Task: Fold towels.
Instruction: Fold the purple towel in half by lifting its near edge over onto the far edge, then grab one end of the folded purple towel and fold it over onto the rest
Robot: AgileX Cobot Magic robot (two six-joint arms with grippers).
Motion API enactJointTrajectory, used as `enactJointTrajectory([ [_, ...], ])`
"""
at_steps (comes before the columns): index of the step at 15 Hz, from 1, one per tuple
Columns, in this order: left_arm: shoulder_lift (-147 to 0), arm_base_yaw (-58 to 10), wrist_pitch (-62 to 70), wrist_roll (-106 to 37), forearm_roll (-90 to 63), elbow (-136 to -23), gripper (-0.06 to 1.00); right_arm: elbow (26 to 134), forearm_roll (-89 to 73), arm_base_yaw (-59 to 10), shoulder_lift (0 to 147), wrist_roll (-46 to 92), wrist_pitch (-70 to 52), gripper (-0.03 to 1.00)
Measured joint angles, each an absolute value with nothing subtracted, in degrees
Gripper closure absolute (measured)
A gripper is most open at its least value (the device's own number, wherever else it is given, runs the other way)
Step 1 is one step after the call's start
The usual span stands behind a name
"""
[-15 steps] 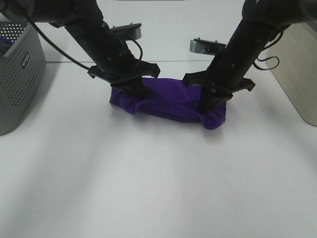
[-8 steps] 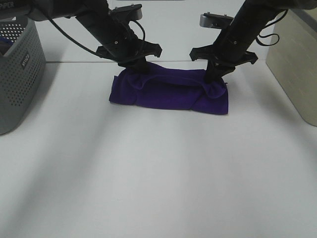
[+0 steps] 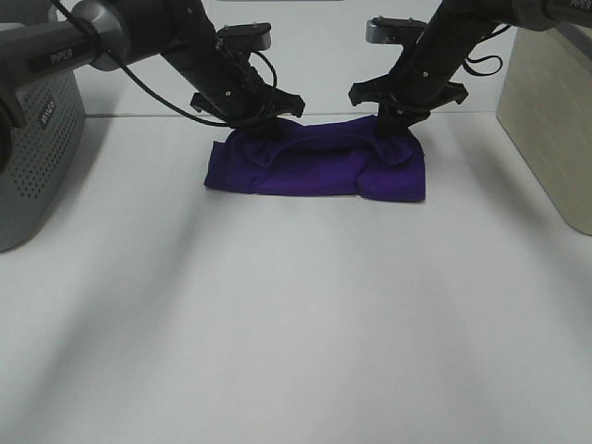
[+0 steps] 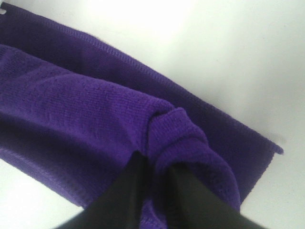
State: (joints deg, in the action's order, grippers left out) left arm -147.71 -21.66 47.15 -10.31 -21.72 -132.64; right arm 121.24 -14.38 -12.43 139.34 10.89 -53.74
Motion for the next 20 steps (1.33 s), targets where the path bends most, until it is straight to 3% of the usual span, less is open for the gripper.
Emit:
enactJointTrajectory([
  [2, -147.82, -21.66, 46.47, -10.31, -21.43, -132.75, 0.85, 121.24, -12.61, -12.43, 139.63, 10.83, -54.66, 0.58],
  [3, -147.82, -21.66, 46.41, -10.31, -21.08, -132.75, 0.73, 121.24, -11.80, -12.43, 139.63, 10.77, -55.58, 0.44],
  [4, -147.82, -21.66, 46.47, -10.08, -20.57, -132.75, 0.54, 121.24, -11.17, -12.43, 139.63, 10.77, -56.55, 0.31],
  [6, -147.99, -21.66, 49.56, -9.91, -18.62, -134.59, 0.20, 121.47, -10.54, -12.32, 139.17, 10.77, -58.61, 0.20],
  [10, -148.22, -20.80, 61.25, -7.73, -11.97, -143.87, 0.15, 121.93, -9.17, -12.32, 134.19, 10.77, -65.55, 0.18],
  [13, -148.22, -16.04, 68.53, -7.28, -13.98, -145.24, 0.15, 122.44, -9.22, -12.32, 131.61, 9.68, -69.10, 0.18],
  [20, -149.20, -13.18, 69.33, -11.00, -17.36, -145.30, 0.17, 122.44, -9.22, -12.32, 131.38, 9.40, -69.50, 0.18],
])
